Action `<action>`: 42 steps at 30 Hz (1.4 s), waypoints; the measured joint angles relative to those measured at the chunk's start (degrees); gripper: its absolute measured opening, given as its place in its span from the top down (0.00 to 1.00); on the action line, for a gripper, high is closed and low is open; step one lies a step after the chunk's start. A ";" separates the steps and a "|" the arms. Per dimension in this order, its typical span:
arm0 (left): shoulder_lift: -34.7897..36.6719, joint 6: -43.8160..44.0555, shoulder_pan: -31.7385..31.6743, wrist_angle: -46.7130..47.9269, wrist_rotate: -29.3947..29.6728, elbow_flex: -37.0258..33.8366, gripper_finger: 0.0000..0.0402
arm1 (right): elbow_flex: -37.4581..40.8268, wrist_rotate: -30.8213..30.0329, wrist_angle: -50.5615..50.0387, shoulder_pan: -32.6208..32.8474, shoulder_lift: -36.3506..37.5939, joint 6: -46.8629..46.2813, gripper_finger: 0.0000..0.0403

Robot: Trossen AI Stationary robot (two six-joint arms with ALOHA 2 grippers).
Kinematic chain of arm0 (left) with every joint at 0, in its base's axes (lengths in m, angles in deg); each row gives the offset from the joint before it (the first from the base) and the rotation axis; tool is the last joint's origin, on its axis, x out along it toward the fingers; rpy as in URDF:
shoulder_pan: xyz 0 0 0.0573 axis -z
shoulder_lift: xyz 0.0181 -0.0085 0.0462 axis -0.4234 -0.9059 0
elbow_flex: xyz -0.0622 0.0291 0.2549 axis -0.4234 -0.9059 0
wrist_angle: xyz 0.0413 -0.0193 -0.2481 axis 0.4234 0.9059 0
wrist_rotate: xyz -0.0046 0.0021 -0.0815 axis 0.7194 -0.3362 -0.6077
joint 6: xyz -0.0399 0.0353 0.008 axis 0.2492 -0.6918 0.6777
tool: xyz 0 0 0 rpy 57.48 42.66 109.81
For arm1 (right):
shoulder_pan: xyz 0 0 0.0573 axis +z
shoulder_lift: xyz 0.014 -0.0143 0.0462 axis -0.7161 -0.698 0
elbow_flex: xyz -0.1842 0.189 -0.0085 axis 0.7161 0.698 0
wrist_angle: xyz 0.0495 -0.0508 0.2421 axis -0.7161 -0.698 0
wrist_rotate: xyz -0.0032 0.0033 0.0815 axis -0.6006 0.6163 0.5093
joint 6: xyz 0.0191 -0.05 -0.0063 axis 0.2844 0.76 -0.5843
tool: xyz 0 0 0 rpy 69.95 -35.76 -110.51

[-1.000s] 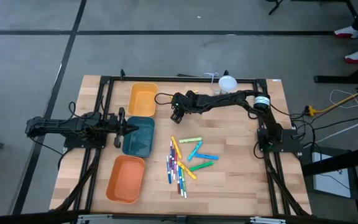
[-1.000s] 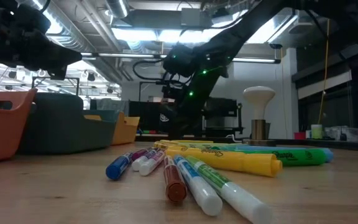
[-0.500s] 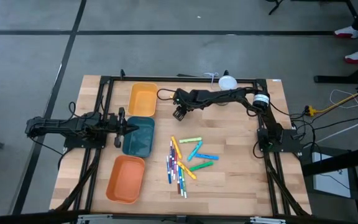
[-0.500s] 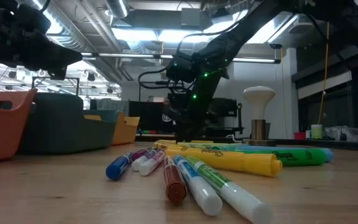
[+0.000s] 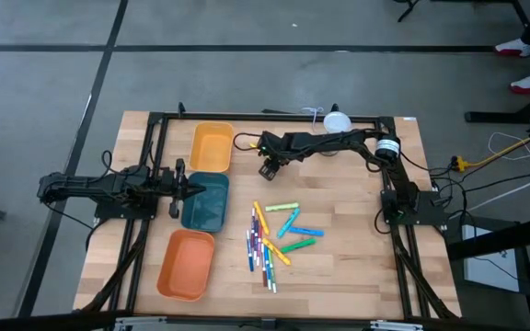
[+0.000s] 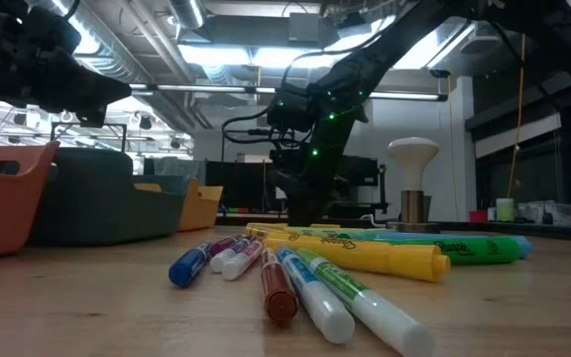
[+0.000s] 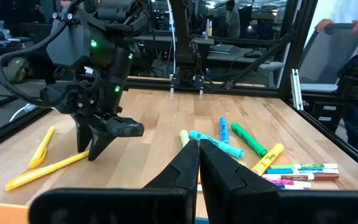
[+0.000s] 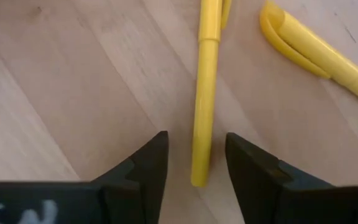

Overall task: Pick & Place Markers
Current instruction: Put the bottom yellow pen into the yellow bin

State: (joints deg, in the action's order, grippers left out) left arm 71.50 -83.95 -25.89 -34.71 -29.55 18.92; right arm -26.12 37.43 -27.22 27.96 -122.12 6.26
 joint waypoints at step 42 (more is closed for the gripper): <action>-0.02 0.00 0.00 0.00 0.01 0.00 0.97 | 0.22 2.03 -1.56 0.85 5.75 5.92 0.97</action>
State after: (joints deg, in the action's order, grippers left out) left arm 71.47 -83.95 -25.89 -34.71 -29.53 18.92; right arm -25.90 39.46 -28.78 28.81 -116.37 12.18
